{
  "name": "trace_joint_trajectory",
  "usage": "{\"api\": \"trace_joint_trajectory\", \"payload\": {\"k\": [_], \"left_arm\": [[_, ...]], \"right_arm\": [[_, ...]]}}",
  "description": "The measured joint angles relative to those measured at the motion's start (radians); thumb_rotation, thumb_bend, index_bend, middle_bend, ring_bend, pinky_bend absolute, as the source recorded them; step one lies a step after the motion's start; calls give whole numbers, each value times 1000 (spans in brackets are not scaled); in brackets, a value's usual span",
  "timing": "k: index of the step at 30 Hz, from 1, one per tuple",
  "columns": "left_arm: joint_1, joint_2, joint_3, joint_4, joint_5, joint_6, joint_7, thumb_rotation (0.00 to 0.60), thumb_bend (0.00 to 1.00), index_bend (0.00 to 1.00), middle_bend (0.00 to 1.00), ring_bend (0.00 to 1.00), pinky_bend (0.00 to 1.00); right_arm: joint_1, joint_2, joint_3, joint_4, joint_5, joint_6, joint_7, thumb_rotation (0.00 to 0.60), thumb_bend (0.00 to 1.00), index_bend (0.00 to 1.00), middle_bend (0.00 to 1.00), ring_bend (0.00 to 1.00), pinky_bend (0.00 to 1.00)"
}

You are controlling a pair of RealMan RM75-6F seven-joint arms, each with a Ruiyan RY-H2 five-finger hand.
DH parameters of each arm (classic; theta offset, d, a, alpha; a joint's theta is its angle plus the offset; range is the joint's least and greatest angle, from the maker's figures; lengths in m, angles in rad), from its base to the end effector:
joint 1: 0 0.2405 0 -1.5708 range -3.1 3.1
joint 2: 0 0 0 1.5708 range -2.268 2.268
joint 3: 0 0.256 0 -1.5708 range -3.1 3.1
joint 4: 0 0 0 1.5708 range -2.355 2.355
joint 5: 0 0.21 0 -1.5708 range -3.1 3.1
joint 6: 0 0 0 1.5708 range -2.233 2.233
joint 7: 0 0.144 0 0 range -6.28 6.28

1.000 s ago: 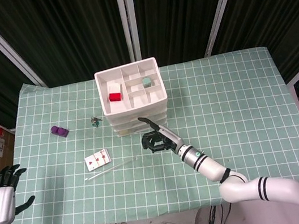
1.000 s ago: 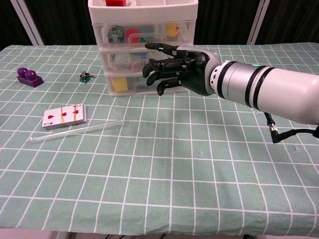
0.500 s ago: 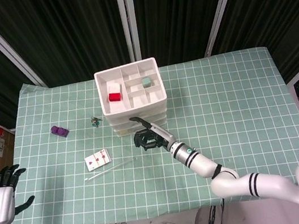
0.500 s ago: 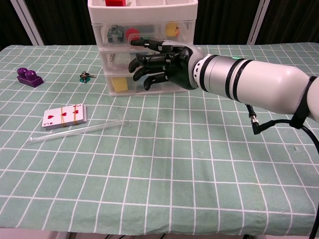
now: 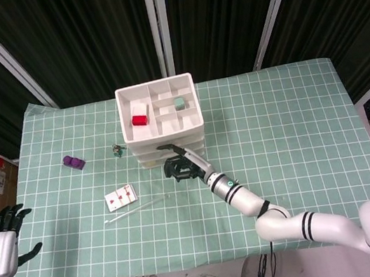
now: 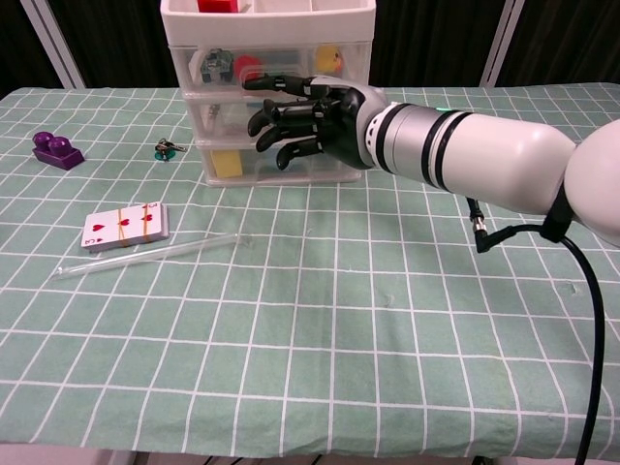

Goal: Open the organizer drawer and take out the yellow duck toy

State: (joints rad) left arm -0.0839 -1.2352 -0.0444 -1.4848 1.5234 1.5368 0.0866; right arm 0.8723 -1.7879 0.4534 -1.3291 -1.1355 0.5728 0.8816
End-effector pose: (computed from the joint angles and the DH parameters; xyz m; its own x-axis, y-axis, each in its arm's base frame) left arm -0.3197 0.1805 0.1377 0.4828 -0.0464 0.8745 0.8747 -0.0215 -0.4841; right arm -0.0419 -0.3624 -0.0835 -0.6681 -0.6394 0.3805 -0.6318 0.2174 -0.7440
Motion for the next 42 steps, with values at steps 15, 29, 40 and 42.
{"api": "trace_joint_trajectory", "payload": {"k": [15, 29, 40, 42], "left_arm": [[-4, 1, 1, -4, 5, -3, 4, 600, 93, 244, 178, 129, 183], [1, -3, 1, 2, 10, 10, -3, 600, 93, 244, 178, 129, 183], [7, -5, 2, -4, 5, 12, 0, 600, 92, 244, 178, 129, 183], [7, -5, 2, -4, 5, 10, 1, 600, 93, 244, 178, 129, 183]], "right_arm": [[-71, 64, -84, -119, -84, 38, -22, 600, 558, 74, 536, 527, 643], [-138, 286, -179, -354, -290, 195, -242, 600, 385, 14, 554, 566, 713], [-88, 360, -132, -418, -53, 189, -530, 600, 387, 13, 571, 586, 759], [-66, 363, -126, -412, 14, 176, -575, 600, 387, 13, 572, 586, 761]]}}
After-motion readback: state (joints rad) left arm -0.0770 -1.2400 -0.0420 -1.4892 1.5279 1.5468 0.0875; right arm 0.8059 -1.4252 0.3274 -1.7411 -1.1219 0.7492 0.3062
